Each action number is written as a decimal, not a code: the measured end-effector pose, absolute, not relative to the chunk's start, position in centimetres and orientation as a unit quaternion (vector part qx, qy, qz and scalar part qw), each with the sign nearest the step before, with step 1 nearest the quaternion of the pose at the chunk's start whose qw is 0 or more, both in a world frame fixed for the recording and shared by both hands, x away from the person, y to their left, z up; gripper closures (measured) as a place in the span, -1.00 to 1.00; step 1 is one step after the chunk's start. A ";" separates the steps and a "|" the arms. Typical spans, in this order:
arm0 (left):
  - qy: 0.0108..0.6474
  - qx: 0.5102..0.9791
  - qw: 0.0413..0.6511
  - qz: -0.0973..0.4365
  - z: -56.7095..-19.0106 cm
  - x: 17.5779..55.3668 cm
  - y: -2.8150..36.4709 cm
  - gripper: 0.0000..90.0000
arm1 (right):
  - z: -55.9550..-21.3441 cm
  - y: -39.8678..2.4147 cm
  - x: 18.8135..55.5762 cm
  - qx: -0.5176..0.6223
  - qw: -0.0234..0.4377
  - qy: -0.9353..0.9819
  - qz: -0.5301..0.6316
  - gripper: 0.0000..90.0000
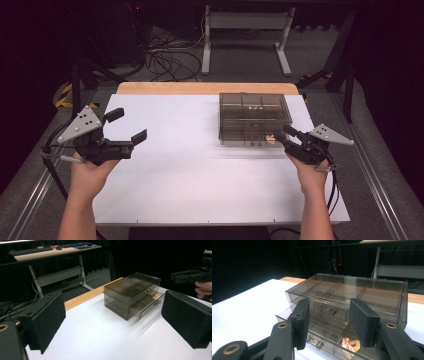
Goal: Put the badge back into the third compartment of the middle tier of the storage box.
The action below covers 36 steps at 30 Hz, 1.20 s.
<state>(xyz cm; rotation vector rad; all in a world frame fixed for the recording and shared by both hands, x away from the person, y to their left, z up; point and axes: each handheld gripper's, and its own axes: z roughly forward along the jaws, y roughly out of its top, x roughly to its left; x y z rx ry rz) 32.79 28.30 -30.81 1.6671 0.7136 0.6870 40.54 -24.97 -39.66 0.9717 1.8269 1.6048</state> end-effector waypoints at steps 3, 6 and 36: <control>0.303 0.709 0.566 0.292 -30.8 32.8 28.3 -0.86 | -39.3 -24.9 40.3 0.353 0.260 0.671 0.598 0.07; 0.304 0.709 0.566 0.292 -30.8 32.8 28.3 -0.86 | -38.9 -24.8 40.0 0.348 0.262 0.670 0.601 0.01; 0.305 0.707 0.565 0.295 -30.8 32.7 28.3 -0.87 | -36.4 -24.3 38.3 0.313 0.263 0.651 0.640 -0.39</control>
